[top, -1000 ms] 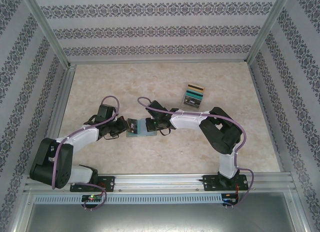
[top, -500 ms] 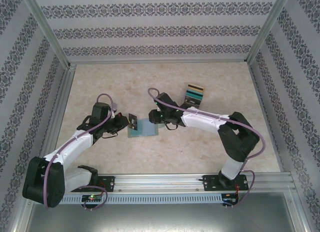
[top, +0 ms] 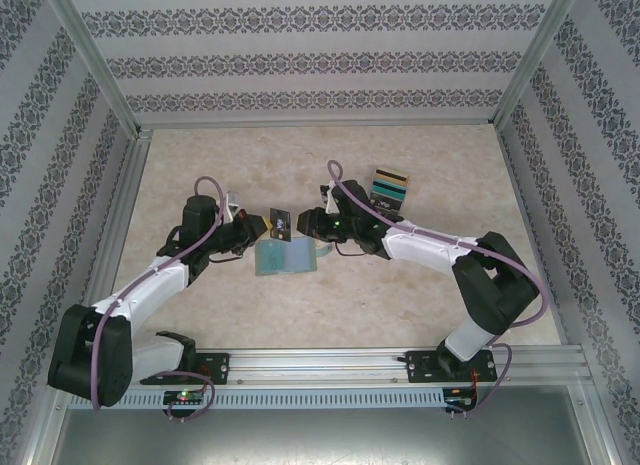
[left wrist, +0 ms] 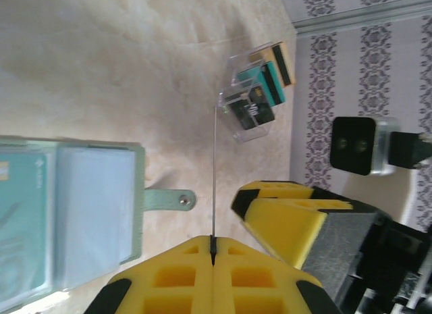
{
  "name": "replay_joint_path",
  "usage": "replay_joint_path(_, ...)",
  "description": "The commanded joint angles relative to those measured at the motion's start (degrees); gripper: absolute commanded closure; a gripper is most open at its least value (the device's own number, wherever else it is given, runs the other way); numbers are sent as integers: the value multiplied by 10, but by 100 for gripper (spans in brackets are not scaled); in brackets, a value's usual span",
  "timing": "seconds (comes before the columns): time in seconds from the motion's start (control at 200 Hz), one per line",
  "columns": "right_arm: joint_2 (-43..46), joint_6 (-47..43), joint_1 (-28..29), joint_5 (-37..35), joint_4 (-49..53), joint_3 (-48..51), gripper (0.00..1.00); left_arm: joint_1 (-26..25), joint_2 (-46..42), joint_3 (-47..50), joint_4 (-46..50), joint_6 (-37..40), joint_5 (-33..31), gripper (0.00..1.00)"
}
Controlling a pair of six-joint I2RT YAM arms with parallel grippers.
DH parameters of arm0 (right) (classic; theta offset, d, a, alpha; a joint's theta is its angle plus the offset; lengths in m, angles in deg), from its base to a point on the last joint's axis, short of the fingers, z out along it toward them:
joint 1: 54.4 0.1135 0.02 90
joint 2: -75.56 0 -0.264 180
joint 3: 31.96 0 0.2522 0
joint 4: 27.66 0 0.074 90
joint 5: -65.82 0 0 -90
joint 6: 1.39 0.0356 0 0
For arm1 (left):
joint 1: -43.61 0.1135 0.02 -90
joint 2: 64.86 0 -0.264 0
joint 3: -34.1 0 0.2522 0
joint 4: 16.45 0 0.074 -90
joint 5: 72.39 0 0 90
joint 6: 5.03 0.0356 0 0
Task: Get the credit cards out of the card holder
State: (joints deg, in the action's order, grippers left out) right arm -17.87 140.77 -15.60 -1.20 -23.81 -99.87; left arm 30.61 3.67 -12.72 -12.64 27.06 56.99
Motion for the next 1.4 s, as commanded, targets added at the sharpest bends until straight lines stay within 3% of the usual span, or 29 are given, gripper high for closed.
replay_joint_path(0.0, -5, 66, -9, 48, -103, 20, 74, 7, 13, -14, -85, -43, 25, 100)
replay_joint_path(0.225, -22, 109, -17, 65, -166, 29, 75, 7, 37, -12, -126, -65, 36, 100)
replay_joint_path(1.014, -39, 119, -25, 54, -166, 34, 72, 7, 43, -10, -136, -70, 41, 100)
replay_joint_path(1.339, -46, 153, -29, 80, -238, 41, 77, 7, 54, -8, -156, -80, 52, 100)
replay_joint_path(1.394, -47, 154, -29, 83, -242, 41, 82, 7, 54, -9, -155, -79, 52, 100)
